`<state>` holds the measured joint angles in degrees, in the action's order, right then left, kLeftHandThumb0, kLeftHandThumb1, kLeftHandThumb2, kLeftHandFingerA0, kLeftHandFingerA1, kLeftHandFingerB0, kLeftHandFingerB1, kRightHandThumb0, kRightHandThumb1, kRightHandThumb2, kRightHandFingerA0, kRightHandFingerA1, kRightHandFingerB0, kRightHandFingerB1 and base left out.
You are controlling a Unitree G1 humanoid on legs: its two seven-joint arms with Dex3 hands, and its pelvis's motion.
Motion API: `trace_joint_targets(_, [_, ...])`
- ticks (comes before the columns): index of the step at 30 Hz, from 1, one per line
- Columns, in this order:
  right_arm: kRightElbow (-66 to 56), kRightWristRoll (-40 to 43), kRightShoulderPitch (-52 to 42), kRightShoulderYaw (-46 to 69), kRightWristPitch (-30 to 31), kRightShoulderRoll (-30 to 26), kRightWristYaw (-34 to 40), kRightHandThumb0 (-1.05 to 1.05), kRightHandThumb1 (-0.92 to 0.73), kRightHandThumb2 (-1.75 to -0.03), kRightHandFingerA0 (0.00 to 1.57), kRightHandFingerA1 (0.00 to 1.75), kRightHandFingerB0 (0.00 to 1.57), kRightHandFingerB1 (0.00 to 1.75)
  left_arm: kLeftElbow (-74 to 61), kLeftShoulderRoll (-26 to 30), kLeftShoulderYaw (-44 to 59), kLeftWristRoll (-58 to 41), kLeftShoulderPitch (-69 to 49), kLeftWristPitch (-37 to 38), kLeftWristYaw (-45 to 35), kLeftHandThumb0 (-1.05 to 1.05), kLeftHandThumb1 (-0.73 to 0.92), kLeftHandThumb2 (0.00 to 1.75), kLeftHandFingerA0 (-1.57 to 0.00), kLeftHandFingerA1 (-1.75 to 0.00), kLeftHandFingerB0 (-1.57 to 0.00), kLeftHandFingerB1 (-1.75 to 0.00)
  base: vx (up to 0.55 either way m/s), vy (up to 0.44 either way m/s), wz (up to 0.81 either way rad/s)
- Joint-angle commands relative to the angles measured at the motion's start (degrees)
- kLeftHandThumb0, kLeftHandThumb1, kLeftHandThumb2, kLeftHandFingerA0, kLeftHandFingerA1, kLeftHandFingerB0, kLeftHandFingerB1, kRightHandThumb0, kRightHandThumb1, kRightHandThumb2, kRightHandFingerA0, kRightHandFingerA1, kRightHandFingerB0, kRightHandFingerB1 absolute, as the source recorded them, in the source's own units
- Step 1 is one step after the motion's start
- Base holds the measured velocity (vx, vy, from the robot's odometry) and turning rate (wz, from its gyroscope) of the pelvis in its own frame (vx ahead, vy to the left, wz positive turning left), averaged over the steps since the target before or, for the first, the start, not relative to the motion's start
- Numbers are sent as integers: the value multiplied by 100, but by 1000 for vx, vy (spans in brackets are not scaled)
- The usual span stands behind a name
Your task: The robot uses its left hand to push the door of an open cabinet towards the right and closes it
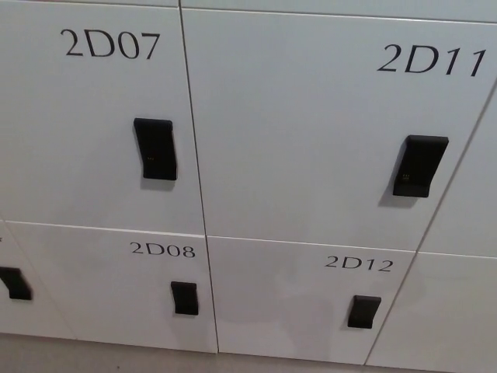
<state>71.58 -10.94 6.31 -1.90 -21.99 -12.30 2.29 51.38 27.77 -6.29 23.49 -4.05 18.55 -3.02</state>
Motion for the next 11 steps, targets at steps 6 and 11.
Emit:
trace_joint_targets(6, [102,-187,-254,-194,152,-149,67,-56,-88,-66,33,36,25,31,1744,-49,348,-474,312,181,-166,-71,82,73,-37,-37,-26,-32,0,0,0])
trace_joint_targets(11, [99,-141,-325,-219,118,-157,36,-55,-87,-66,34,36,27,32,1902,-51,300,-465,325,263,-209,-67,91,68,-37,-35,-28,-30,0,0,0])
